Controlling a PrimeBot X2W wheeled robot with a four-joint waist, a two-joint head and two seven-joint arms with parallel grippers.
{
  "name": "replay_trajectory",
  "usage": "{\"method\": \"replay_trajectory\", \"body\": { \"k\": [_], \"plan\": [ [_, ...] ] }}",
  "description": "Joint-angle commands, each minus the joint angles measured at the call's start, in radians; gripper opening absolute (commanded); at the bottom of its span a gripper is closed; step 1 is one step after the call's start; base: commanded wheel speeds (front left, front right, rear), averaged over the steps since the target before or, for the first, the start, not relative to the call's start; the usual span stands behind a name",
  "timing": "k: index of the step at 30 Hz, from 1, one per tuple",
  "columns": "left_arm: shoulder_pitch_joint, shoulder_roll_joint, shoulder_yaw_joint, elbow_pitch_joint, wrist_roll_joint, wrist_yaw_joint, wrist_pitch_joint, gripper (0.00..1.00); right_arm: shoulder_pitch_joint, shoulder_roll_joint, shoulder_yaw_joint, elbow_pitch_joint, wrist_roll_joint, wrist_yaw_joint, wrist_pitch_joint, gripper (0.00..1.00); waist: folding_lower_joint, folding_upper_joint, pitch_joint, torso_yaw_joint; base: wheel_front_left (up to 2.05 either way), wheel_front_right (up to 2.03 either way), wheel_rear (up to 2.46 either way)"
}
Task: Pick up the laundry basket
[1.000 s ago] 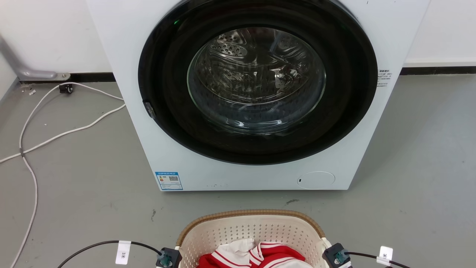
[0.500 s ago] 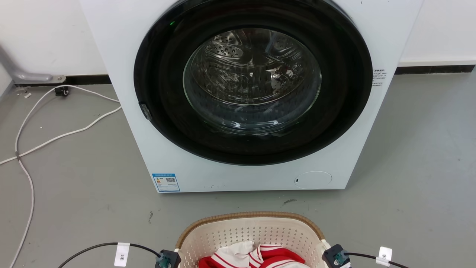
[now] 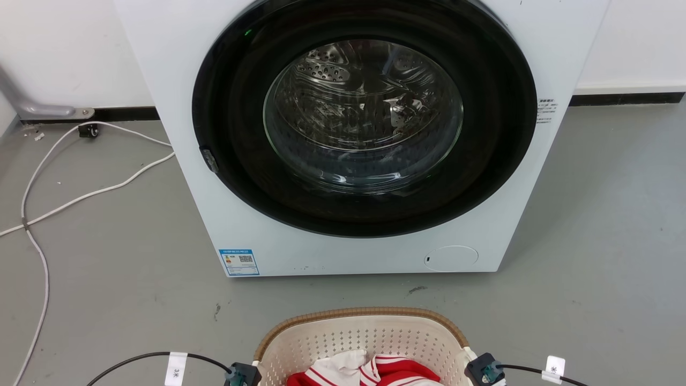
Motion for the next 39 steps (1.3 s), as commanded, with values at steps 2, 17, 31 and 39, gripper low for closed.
{"method": "replay_trajectory", "body": {
  "k": [2,17,31,39],
  "plan": [
    [-0.017,0.019,-0.007,0.0,-0.004,-0.004,-0.014,0.0,0.013,-0.02,0.014,0.008,-0.001,0.002,0.005,0.0,0.0,-0.0001,0.0,0.0,0.0,0.0,0.0],
    [-0.03,0.021,-0.056,0.009,-0.049,-0.004,-0.025,0.0,0.012,-0.026,0.036,0.008,0.02,0.002,0.005,0.0,0.0,-0.0001,0.003,0.001,0.0,0.0,0.0],
    [-0.034,0.02,-0.09,0.016,-0.081,-0.004,-0.031,0.0,0.012,-0.03,0.05,0.008,0.032,0.002,0.008,0.0,0.0,-0.0001,0.006,0.002,0.0,0.0,0.0],
    [-0.036,0.023,-0.105,0.019,-0.093,-0.004,-0.035,0.0,0.012,-0.031,0.056,0.008,0.038,0.002,0.006,0.0,0.0,-0.0001,0.006,0.002,0.0,0.0,0.0]
  ]
}}
